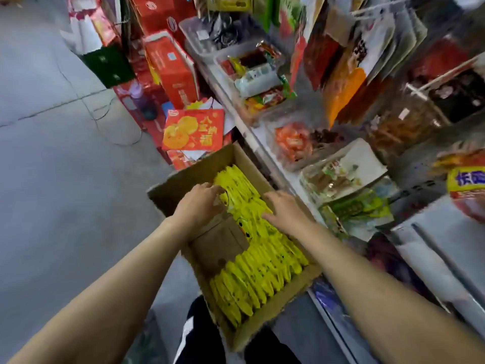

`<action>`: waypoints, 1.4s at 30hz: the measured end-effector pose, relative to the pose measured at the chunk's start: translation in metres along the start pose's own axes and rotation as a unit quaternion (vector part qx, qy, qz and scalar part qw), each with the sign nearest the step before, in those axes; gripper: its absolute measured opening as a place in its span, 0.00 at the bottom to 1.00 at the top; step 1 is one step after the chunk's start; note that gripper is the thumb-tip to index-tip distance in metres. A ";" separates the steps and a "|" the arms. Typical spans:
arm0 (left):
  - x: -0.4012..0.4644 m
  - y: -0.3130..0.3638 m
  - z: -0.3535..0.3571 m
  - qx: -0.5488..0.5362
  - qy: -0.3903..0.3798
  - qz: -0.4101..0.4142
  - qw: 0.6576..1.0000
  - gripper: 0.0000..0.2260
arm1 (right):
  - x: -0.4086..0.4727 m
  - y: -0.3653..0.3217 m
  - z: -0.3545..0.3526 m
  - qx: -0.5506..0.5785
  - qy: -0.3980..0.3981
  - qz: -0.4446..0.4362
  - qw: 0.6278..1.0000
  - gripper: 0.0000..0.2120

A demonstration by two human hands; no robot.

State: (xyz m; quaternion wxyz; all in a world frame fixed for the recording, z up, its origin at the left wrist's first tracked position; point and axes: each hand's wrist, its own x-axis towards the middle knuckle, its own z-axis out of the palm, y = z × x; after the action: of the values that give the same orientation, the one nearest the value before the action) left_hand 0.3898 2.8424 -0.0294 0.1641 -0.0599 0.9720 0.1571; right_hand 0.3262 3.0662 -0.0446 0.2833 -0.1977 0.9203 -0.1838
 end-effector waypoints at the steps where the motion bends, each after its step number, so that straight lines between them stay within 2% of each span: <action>1: 0.011 -0.010 0.013 -0.008 -0.009 0.006 1.000 0.24 | 0.008 0.004 0.015 0.010 -0.011 0.021 1.000 0.25; 6: 0.061 -0.057 0.070 -0.038 -0.057 0.039 0.997 0.23 | 0.044 0.019 0.092 0.055 -0.057 0.115 0.990 0.21; 11: 0.108 -0.098 0.106 -0.054 -0.083 0.056 0.994 0.21 | 0.071 0.023 0.143 0.073 -0.046 0.209 0.974 0.21; 15: 0.149 -0.118 0.126 -0.053 -0.099 0.049 0.992 0.27 | 0.092 0.027 0.169 0.078 -0.029 0.242 0.967 0.20; 21: 0.185 -0.135 0.147 -0.015 -0.089 0.123 0.988 0.33 | 0.114 0.033 0.191 0.065 0.009 0.279 0.958 0.17; 25: 0.189 -0.139 0.154 -0.044 -0.101 0.116 0.987 0.34 | 0.117 0.028 0.195 0.009 0.019 0.284 0.959 0.20; 27: 0.189 -0.139 0.153 -0.047 -0.096 0.116 0.987 0.34 | 0.118 0.029 0.197 0.012 0.030 0.295 0.955 0.16; 30: 0.191 -0.138 0.150 -0.029 -0.092 0.127 0.987 0.32 | 0.119 0.034 0.197 0.074 0.045 0.310 0.947 0.08; 35: 0.189 -0.139 0.153 0.071 -0.046 0.150 0.985 0.23 | 0.111 0.035 0.194 0.200 0.072 0.314 0.925 0.08; 38: 0.191 -0.142 0.154 0.103 -0.010 0.215 0.971 0.16 | 0.105 0.027 0.188 0.271 0.089 0.289 0.914 0.08; 40: 0.192 -0.144 0.150 0.083 -0.038 0.250 0.964 0.16 | 0.100 0.024 0.186 0.308 0.093 0.279 0.905 0.08; 42: 0.188 -0.144 0.141 0.039 -0.102 0.221 0.969 0.14 | 0.095 0.022 0.183 0.328 0.102 0.283 0.896 0.08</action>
State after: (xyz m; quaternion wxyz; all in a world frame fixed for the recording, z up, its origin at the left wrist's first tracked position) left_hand 0.2792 2.7404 -0.2602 0.2258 0.1789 0.9447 0.1569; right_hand 0.3569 2.9994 -0.2390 0.2771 0.1948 0.8485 -0.4066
